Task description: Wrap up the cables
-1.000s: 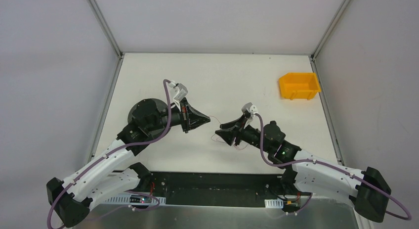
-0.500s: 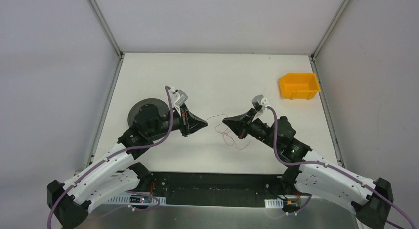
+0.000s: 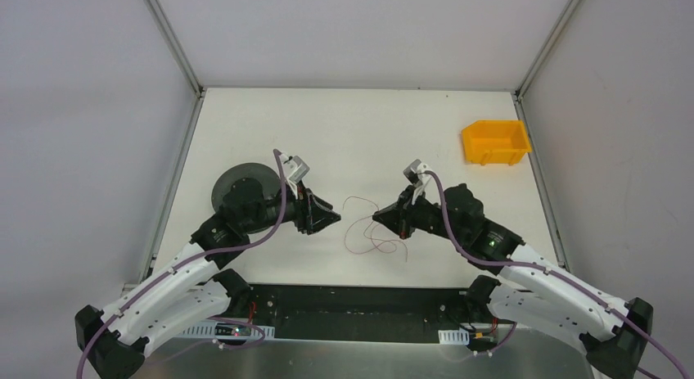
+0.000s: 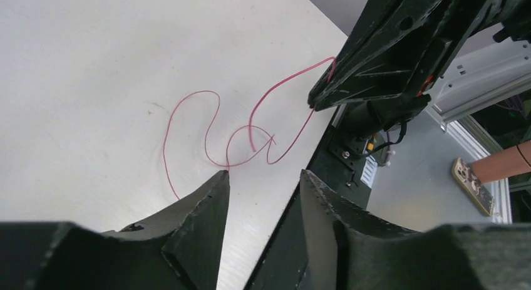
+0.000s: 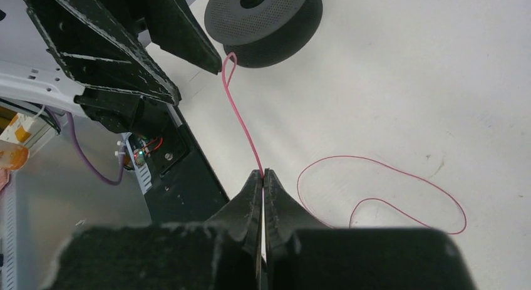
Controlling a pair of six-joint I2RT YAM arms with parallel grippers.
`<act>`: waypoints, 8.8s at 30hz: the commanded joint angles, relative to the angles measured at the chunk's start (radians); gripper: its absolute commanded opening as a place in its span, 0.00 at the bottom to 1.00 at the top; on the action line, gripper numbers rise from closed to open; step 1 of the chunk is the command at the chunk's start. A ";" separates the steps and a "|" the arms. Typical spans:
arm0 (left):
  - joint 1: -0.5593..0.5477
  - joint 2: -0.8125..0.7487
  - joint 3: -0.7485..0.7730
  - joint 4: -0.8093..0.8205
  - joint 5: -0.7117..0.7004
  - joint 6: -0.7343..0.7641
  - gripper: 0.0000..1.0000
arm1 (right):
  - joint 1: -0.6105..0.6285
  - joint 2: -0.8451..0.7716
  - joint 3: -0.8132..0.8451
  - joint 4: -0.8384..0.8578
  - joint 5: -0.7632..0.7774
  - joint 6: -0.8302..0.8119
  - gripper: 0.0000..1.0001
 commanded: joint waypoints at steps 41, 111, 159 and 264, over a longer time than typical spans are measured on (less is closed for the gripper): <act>-0.053 0.654 0.389 -0.823 -1.093 0.295 0.60 | -0.024 -0.355 0.198 -0.396 0.190 -0.028 0.00; -0.085 0.315 0.469 -0.750 -0.430 0.271 0.17 | -0.446 0.068 0.447 -0.258 -0.194 -0.557 0.00; -0.083 0.340 0.404 -0.649 -0.388 0.406 0.06 | -0.444 0.301 0.400 -0.084 -0.695 -0.987 0.00; 0.208 0.405 0.464 -0.458 -0.165 0.422 0.73 | -0.259 0.602 0.367 0.002 -0.468 -0.838 0.00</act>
